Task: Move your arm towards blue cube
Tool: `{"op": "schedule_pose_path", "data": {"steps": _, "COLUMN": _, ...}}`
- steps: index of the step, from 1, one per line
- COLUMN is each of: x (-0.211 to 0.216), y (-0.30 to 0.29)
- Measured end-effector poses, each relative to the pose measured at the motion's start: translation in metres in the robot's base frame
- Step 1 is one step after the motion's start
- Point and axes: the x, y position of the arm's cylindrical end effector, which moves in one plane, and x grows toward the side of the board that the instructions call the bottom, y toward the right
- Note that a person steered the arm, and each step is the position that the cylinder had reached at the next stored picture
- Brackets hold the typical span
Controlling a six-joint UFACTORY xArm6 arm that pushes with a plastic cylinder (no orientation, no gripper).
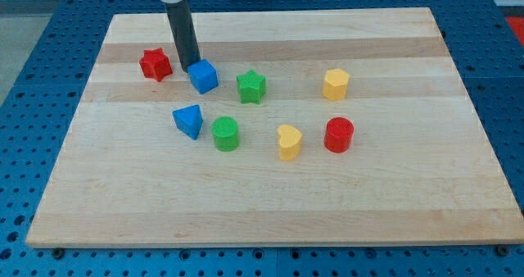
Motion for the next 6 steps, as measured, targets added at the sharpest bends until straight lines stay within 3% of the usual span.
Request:
{"op": "schedule_pose_path", "data": {"steps": 3, "x": 0.027, "y": 0.003}}
{"op": "schedule_pose_path", "data": {"steps": 6, "x": 0.017, "y": 0.041}}
